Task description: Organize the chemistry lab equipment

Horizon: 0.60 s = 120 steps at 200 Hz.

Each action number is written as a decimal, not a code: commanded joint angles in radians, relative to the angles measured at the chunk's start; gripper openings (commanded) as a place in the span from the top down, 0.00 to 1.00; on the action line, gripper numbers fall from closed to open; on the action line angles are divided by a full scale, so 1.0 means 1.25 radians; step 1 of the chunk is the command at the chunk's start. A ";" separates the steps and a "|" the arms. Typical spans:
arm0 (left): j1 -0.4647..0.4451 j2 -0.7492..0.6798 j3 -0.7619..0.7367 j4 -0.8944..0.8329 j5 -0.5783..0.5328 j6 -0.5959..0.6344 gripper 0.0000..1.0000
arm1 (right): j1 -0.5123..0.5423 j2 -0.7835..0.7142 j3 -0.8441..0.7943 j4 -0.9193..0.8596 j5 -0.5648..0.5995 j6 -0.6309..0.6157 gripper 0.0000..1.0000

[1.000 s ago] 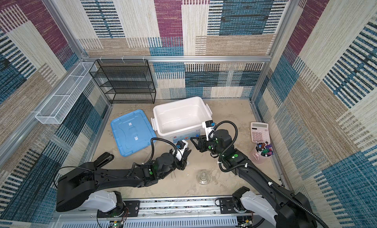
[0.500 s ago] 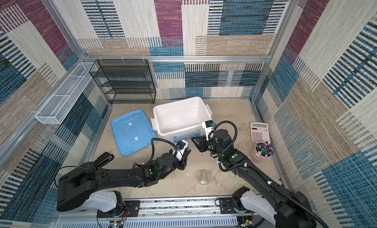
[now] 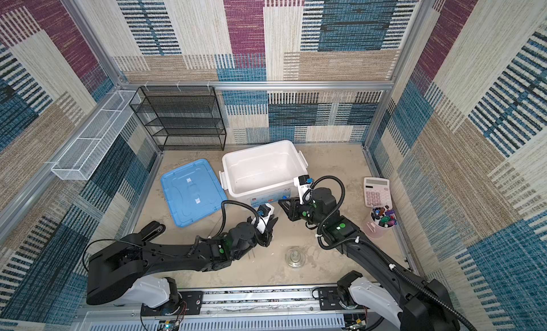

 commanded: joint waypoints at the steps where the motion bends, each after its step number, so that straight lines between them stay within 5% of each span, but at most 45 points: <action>1: 0.001 0.004 0.010 0.004 -0.001 0.008 0.82 | 0.000 -0.006 0.006 0.017 -0.006 0.012 0.80; 19: 0.001 0.005 0.011 0.004 -0.002 0.005 0.75 | 0.001 -0.009 0.004 0.012 0.000 0.012 0.80; 59: 0.000 -0.001 0.010 -0.040 -0.025 -0.002 0.34 | 0.001 -0.022 0.006 -0.037 0.038 -0.004 0.82; 120: 0.000 -0.015 -0.007 -0.050 -0.070 -0.008 0.11 | 0.001 -0.084 0.021 -0.237 0.170 -0.032 0.85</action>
